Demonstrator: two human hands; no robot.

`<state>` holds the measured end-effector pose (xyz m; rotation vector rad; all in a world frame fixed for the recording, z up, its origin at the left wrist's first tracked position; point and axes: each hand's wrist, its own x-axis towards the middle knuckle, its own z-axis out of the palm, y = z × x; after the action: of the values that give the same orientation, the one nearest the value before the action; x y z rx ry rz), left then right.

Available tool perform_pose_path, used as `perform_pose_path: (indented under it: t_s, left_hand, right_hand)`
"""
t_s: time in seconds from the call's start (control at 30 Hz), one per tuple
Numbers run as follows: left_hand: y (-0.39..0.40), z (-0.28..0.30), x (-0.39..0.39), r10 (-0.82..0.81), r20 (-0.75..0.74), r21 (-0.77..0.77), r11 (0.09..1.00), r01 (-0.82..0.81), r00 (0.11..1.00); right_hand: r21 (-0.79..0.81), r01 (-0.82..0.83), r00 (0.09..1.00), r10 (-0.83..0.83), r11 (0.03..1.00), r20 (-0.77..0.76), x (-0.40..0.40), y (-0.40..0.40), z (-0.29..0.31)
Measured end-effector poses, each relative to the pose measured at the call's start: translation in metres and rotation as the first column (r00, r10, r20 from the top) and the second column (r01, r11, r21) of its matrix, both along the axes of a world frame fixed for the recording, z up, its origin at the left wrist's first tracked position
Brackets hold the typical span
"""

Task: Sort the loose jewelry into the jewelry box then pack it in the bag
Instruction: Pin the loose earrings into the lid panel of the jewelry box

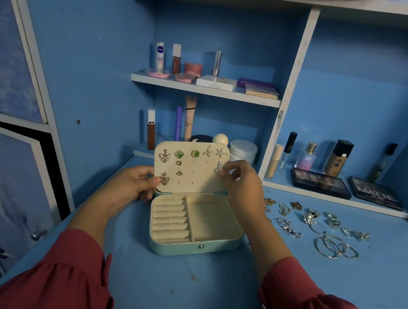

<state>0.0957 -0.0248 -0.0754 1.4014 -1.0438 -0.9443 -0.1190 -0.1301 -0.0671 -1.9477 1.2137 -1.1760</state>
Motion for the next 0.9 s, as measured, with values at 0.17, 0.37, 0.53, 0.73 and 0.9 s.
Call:
perform_pose_path:
  t_s: [0.17, 0.37, 0.53, 0.73, 0.9]
  left_hand:
    - [-0.0014, -0.0015, 0.0023, -0.010, -0.004, -0.006, 1.000, 0.010, 1.000]
    - [-0.0020, -0.0030, 0.0039, -0.016, 0.007, -0.005, 1.000, 0.016, 1.000]
    - [-0.0013, -0.0024, 0.0033, -0.008, 0.004, -0.003, 1.000, 0.008, 1.000]
    - [-0.0005, -0.0008, 0.0020, -0.009, 0.005, 0.000, 1.000, 0.009, 1.000]
    - [0.0010, 0.0000, 0.0008, -0.009, 0.005, -0.008, 1.000, 0.009, 1.000]
  right_hand:
    - [0.109, -0.015, 0.999, 0.010, 0.994, 0.047, -0.0004, 0.0027, 0.0031]
    - [-0.051, -0.013, 1.000, 0.014, 0.999, 0.008, -0.0014, 0.0049, 0.0026]
    - [-0.182, -0.005, 0.997, -0.009, 0.983, -0.073, -0.0006, 0.0031, -0.0008]
    - [-0.228, -0.047, 0.992, 0.020, 0.972, -0.122, -0.0008, 0.0031, -0.0013]
    - [-0.163, -0.019, 0.999, 0.010, 0.986, -0.052, -0.0011, 0.0073, -0.0002]
